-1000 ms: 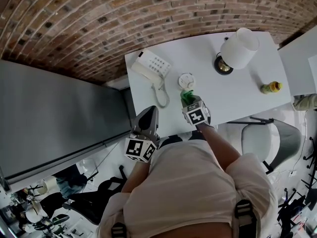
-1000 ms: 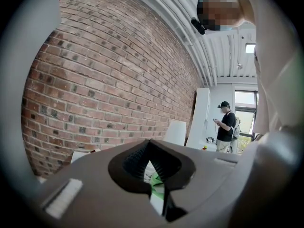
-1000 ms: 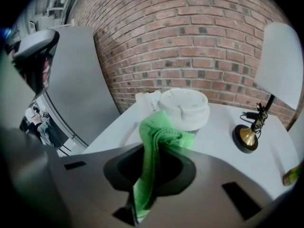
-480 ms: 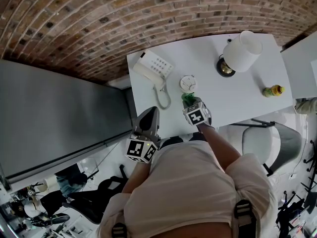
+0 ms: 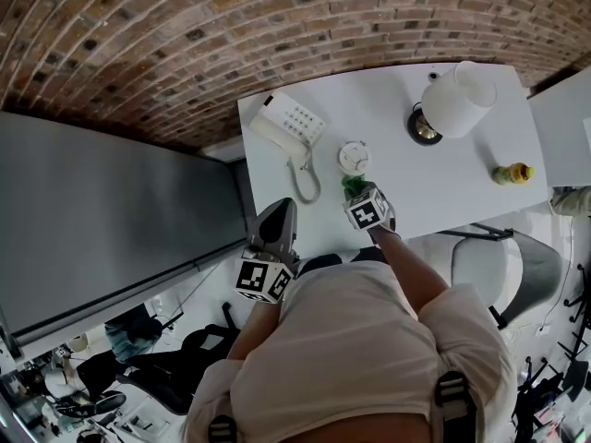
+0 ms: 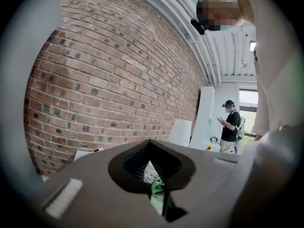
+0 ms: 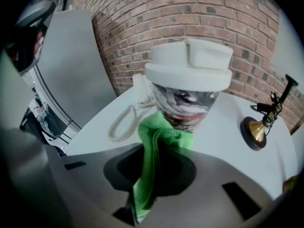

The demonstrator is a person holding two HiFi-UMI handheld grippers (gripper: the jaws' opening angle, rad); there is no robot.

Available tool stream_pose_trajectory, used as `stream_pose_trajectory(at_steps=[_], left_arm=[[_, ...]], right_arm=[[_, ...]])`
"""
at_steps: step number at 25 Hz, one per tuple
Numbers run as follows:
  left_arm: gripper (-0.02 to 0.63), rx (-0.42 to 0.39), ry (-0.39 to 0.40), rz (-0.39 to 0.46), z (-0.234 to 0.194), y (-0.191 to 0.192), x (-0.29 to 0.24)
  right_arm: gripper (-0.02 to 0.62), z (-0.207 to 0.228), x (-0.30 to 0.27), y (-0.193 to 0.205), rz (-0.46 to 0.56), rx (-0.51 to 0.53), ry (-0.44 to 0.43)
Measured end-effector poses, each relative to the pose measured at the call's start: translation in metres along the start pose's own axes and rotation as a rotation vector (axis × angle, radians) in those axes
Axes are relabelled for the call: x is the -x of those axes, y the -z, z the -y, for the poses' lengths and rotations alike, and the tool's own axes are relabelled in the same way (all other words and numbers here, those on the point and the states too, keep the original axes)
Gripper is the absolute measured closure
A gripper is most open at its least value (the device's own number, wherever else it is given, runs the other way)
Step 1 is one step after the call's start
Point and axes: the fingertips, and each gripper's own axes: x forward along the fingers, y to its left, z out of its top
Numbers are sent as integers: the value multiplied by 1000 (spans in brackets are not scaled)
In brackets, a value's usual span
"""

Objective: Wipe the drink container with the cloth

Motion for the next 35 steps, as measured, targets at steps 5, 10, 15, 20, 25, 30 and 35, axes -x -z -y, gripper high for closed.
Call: stream_pose_trajectory(at_steps=[5, 10, 15, 20, 25, 30, 35], left_arm=[[606, 4, -16, -4, -7, 0, -1], [606, 8, -34, -10, -11, 1, 2], [606, 8, -44, -10, -15, 2, 4], [606, 9, -44, -7, -17, 2, 6], [606, 7, -34, -5, -15, 2, 5], [606, 5, -15, -1, -10, 1, 3], [606, -2, 1, 9, -5, -3, 3]], right_arm=[[554, 3, -14, 8, -39, 3, 0], [554, 8, -28, 21, -76, 15, 6], [554, 9, -35, 20, -78, 15, 6], [554, 7, -43, 22, -84, 13, 7], [554, 6, -42, 23, -93, 6, 9], [554, 4, -29, 23, -76, -4, 10], [554, -5, -8, 24, -39, -12, 1]])
